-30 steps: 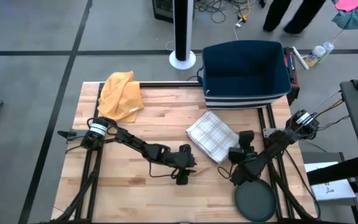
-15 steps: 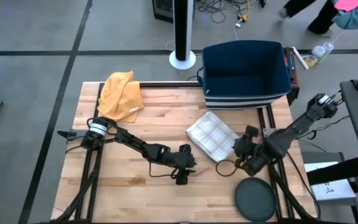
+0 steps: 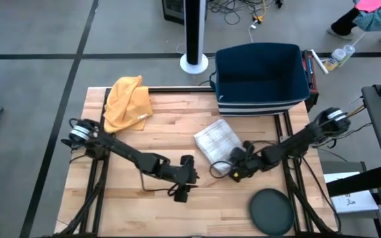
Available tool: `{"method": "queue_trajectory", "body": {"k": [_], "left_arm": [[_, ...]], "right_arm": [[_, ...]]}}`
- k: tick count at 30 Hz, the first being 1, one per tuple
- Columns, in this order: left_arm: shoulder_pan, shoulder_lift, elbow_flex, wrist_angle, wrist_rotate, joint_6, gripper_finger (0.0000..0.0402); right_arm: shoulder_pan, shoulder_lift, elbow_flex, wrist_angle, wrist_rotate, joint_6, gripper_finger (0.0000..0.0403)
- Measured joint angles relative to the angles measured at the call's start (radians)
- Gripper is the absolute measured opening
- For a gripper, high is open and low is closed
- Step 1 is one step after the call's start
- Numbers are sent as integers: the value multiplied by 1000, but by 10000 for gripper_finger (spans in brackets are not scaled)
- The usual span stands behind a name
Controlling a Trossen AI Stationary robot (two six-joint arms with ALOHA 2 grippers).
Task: Fold kitchen towel into neat rectangle
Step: Stack the white patterned towel on top of the gray towel
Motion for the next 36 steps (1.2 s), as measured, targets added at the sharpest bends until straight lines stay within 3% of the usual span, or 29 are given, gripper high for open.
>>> {"method": "queue_trajectory", "body": {"k": [8, 14, 20, 25, 30, 36], "left_arm": [[-61, -161, -13, -218, -151, -85, 152], [-91, -228, -82, -263, -202, -209, 152], [-101, -221, -209, -182, -280, -284, 152], [-68, -217, -350, 7, -347, -290, 152], [-43, -198, -465, 209, -268, -291, 152], [-51, -192, -496, 234, -221, -320, 152]], "right_arm": [[-46, 325, 387, 94, -43, -161, 6], [-65, 341, 602, -26, -41, -288, 17], [-58, 246, 538, -62, -74, -402, 18], [-58, 247, 437, -22, -134, -400, 18], [-65, 247, 396, 1, -128, -367, 18], [-88, 247, 407, 7, -72, -440, 18]]}}
